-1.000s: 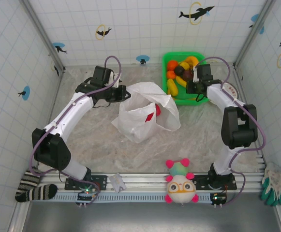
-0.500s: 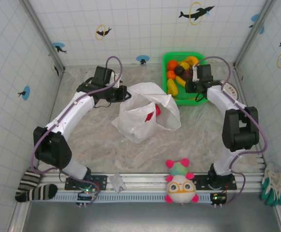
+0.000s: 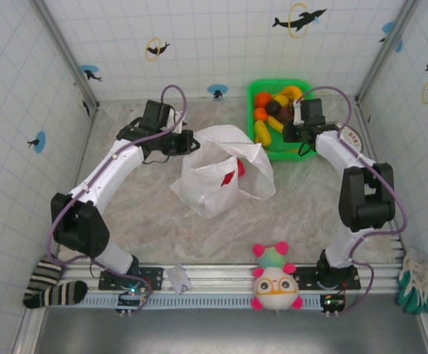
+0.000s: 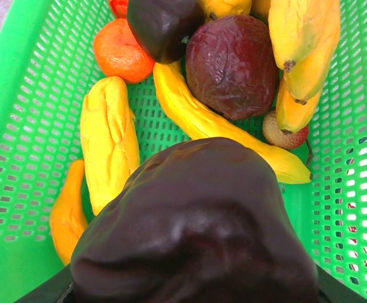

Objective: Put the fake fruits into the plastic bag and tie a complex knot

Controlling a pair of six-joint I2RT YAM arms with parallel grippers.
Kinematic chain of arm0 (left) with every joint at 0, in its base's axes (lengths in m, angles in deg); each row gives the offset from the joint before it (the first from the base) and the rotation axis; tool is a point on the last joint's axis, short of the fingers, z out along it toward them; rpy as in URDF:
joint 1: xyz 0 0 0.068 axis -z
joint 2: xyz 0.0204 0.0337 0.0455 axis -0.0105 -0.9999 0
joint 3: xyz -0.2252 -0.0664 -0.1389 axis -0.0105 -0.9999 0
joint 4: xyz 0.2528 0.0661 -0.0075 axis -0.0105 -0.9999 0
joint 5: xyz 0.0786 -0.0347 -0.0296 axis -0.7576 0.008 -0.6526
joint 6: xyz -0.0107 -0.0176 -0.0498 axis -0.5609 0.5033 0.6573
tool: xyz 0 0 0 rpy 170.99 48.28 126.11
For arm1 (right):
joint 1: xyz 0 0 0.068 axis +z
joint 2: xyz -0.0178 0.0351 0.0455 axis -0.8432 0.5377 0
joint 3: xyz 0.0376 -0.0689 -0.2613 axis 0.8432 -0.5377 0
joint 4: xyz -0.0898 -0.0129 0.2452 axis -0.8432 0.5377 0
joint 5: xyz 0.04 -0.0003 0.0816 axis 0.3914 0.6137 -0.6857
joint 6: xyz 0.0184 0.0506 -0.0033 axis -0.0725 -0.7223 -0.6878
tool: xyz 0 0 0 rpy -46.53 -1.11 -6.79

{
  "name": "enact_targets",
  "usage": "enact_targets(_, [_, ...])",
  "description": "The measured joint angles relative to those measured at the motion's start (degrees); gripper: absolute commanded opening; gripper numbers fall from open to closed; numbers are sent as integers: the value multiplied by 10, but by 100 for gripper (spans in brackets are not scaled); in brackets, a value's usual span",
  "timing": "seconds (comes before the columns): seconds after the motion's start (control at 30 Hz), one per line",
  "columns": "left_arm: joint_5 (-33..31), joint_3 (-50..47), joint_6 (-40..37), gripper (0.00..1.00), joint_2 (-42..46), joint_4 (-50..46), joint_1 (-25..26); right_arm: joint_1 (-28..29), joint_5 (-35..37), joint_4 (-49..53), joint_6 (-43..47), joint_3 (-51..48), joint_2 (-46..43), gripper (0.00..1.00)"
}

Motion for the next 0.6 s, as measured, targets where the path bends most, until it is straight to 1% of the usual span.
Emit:
enact_targets(0.1, [0,0,0,8,0,0,0,-3,-2,9,0,12,21,56])
enact_targets(0.17, [0,0,0,8,0,0,0,-4,-2,13,-1,26,43,58])
enact_targets(0.3, [0,0,0,8,0,0,0,-4,-2,21,-4,61,84,68])
enact_targets(0.47, [-1,1,0,8,-1,-1,0,-2,2,40,-4,137,129,77])
enact_targets(0.6, [-2,5,0,8,-1,-2,0,10,14,68,10,217,164,78])
